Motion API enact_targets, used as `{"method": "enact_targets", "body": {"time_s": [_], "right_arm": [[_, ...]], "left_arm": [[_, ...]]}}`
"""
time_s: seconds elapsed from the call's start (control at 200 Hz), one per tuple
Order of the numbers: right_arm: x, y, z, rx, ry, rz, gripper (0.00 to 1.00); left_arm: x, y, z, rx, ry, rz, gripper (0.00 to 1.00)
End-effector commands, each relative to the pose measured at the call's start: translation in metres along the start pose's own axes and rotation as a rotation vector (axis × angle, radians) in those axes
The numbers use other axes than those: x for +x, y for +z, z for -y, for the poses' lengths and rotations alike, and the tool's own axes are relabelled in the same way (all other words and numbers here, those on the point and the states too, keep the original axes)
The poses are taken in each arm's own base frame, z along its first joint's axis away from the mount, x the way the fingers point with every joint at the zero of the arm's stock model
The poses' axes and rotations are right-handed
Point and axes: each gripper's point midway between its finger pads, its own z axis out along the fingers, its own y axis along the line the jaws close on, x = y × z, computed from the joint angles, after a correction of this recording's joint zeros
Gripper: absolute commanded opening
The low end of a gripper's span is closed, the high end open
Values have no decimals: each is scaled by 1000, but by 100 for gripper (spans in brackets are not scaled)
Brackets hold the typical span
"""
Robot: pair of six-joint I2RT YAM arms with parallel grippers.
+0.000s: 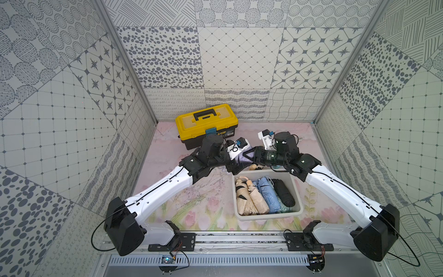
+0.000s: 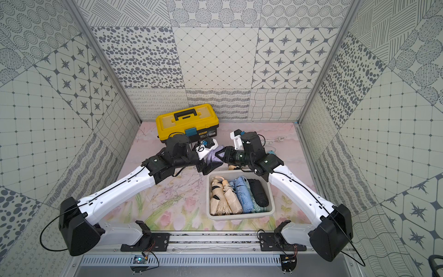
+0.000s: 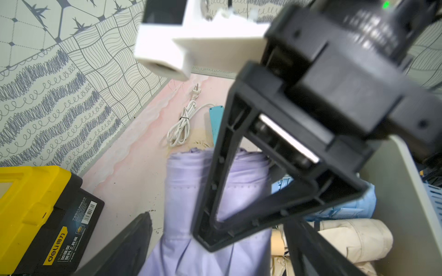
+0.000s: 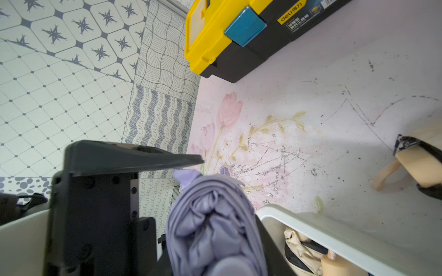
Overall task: Put the umbrella into the storage box
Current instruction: Pick up the umbrella from the center of the board.
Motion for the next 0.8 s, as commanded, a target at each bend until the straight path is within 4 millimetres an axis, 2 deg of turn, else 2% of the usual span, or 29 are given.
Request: {"method": "enact_targets", "body": {"time_s": [0.0, 0.125, 0.18, 0.245, 0.315, 0.415, 0.535, 0.68, 0.796], "right_arm": [[-35, -23, -29, -108, 69, 208, 31], [-47, -25, -27, -203, 223, 333, 31], [-49, -26, -27, -200, 246, 351, 31], [-50, -28, -32, -203, 253, 370, 31], [-52, -30, -38, -213, 270, 402, 31], [-53, -35, -42, -229, 301, 453, 31], [-54, -41, -47, -252, 335, 522, 31], [-58, -43, -61, -317, 375, 589, 31], [-56, -36, -74, -356, 391, 602, 31]], "left_arm": [[-66, -33, -6, -56, -7, 244, 93], [-102, -74, -22, -169, -139, 398, 93], [-108, -90, -31, -221, -233, 452, 93], [-106, -105, -42, -282, -396, 498, 93], [-91, -116, -56, -353, -611, 513, 93], [-64, -128, -65, -426, -901, 507, 92], [-30, -138, -66, -477, -1209, 511, 92], [2, -133, -57, -456, -1534, 520, 92], [10, -118, -50, -360, -1714, 541, 93]]}}
